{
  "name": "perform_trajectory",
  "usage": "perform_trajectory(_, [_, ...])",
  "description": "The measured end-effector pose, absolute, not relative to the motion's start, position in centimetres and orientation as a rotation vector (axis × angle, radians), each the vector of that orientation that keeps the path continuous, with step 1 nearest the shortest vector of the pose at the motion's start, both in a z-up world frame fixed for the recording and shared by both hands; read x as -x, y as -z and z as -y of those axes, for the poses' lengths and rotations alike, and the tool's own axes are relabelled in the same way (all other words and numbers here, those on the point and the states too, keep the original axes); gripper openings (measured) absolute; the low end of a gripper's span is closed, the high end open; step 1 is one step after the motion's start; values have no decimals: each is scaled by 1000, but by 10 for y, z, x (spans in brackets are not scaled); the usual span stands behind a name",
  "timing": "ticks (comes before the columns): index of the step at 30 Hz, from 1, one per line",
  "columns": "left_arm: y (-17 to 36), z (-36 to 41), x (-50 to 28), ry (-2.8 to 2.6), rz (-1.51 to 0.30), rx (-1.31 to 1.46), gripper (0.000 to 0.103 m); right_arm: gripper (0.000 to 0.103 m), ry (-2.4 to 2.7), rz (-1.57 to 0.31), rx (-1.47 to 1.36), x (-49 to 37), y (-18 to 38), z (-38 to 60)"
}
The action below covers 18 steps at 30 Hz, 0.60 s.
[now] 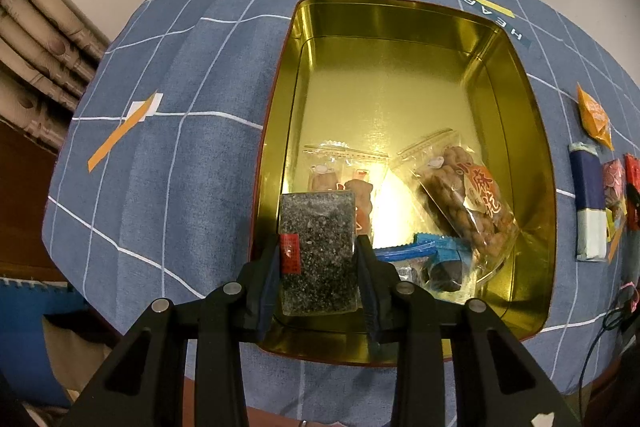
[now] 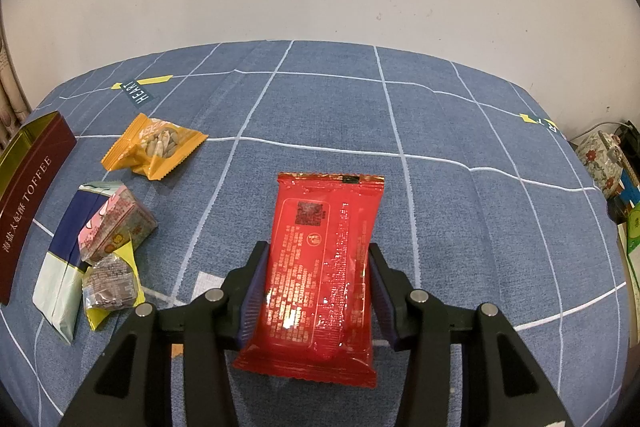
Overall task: Organize snacks
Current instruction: 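Open the left gripper to release the grey block in the tin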
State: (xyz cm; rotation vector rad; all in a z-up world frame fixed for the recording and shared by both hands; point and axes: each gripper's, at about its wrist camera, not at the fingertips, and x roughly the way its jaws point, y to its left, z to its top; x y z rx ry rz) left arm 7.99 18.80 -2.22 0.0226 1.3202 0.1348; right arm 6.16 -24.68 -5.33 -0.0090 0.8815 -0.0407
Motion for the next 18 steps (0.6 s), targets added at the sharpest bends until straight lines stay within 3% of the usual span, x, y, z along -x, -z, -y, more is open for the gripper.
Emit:
perform_trajectory(11, [22,-189,-81,-139,-1322,-24,35,48,41,-882,10,-62,53,248])
perform_trajectory(18, [15,-189,-78,-130,-1299,-18,44,48,40,-881,10,-62,53,247])
